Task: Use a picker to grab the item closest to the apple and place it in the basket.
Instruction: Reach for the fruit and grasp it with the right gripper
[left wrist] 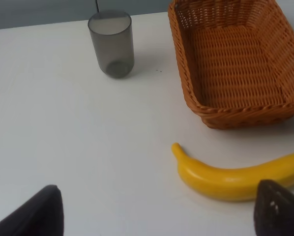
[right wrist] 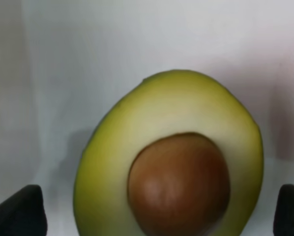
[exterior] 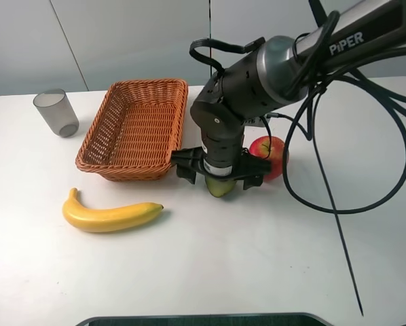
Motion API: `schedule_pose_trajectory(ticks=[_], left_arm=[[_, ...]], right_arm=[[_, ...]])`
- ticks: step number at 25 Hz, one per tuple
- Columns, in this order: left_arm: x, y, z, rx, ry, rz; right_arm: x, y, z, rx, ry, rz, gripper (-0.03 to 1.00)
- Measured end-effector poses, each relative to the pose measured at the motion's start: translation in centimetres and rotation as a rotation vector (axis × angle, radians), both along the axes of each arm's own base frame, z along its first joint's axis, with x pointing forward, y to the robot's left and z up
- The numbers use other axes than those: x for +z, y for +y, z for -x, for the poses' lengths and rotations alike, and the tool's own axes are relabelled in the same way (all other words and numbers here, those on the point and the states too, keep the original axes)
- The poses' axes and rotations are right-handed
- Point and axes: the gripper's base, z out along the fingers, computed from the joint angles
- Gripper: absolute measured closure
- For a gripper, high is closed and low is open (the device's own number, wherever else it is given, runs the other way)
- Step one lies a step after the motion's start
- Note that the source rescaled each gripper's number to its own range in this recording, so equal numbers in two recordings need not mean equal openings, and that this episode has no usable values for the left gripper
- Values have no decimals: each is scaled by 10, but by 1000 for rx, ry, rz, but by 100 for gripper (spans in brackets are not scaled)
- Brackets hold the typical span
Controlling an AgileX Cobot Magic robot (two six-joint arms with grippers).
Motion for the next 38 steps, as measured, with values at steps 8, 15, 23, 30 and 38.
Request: schedule_pose_trajectory(ticks=[8,15,23,30,38], left_arm=[[0,0,0,0,0,0],[0,0,0,0,0,0],[0,0,0,0,0,0],[0,0,0,-2,0,-3],[0,0,0,-3,0,-5]], right_arm=[[-2,-1,-3,-17,-30,8,-3],[-2,1,-5,-41,-56,-23,-3],[-2,2,-7,-48,-72,-28,-3],[-9,-1,-9,-55,-62,-15,-3],[-12,-2,-11,-46,-68,-6,-3]])
